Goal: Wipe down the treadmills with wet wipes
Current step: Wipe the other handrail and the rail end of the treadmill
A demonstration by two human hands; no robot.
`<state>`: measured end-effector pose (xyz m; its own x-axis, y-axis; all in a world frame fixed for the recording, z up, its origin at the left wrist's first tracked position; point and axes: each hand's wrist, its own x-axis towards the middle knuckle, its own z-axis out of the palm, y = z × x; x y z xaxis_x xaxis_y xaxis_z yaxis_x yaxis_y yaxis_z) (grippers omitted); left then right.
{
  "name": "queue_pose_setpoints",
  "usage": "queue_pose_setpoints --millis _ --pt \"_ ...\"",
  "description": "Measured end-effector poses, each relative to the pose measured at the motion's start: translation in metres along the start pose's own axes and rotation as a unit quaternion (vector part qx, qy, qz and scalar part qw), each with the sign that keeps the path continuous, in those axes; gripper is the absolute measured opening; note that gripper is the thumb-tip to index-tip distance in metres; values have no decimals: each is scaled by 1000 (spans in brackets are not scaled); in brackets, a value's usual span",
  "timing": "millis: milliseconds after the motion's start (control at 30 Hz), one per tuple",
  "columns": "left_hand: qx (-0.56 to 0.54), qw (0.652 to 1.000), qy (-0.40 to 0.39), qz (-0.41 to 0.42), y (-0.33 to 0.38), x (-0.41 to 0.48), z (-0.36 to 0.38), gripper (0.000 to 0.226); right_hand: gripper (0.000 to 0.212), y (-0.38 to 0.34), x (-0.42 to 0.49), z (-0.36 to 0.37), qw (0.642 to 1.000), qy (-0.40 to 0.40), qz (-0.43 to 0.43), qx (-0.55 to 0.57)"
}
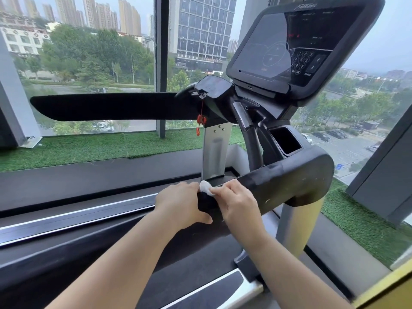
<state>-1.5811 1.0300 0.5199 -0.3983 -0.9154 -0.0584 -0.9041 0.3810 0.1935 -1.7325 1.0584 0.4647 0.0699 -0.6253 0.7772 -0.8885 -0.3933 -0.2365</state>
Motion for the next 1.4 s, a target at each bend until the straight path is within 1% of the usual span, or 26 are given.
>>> queue_pose_setpoints --millis 133,233,300,367,433,500,567,600,700,767,867,967,1167,1300,1400 --pt "0 1000 -8 -1 0 0 -2 72 16 29 5 -13 999 -5 -9 -46" --pt "0 1000 -13 -1 1 -1 -3 73 9 57 13 -31 995 21 59 -79" --pt "0 1000 -16 -1 1 -1 -3 73 9 57 13 -39 992 53 98 -60" --pt "-6 1000 -11 -5 0 0 -4 71 12 33 11 -33 995 67 79 -9" --pt "-7 1000 -4 -11 0 0 -4 62 12 0 4 -16 999 37 24 32" --pt "-9 1000 5 -10 1 -1 -2 41 15 -19 -4 2 1000 6 -20 23" --pt "-15 1000 10 -14 1 -1 -3 36 20 -17 -5 8 1000 1 -31 -2" --pt "-12 1000 9 -16 2 -1 -3 39 22 -11 -4 7 999 5 -34 -10" --pt "-1 1000 8 -25 2 1 -5 65 21 10 3 -2 999 5 -33 -32" --pt "-14 1000 3 -23 2 3 -4 72 16 23 6 -7 999 7 -22 -34" --pt "-38 999 0 -8 5 4 -2 82 18 40 11 -14 999 10 -12 -35" --pt "-40 999 11 1 11 8 -2 80 12 57 16 -23 999 5 -3 -50" --pt "-19 1000 9 10 21 11 0 68 12 94 22 -38 994 4 33 -100" --pt "-12 1000 7 0 25 13 1 67 9 108 23 -43 994 10 34 -107" --pt "-10 1000 5 -6 30 13 2 70 5 116 24 -45 993 8 27 -111"
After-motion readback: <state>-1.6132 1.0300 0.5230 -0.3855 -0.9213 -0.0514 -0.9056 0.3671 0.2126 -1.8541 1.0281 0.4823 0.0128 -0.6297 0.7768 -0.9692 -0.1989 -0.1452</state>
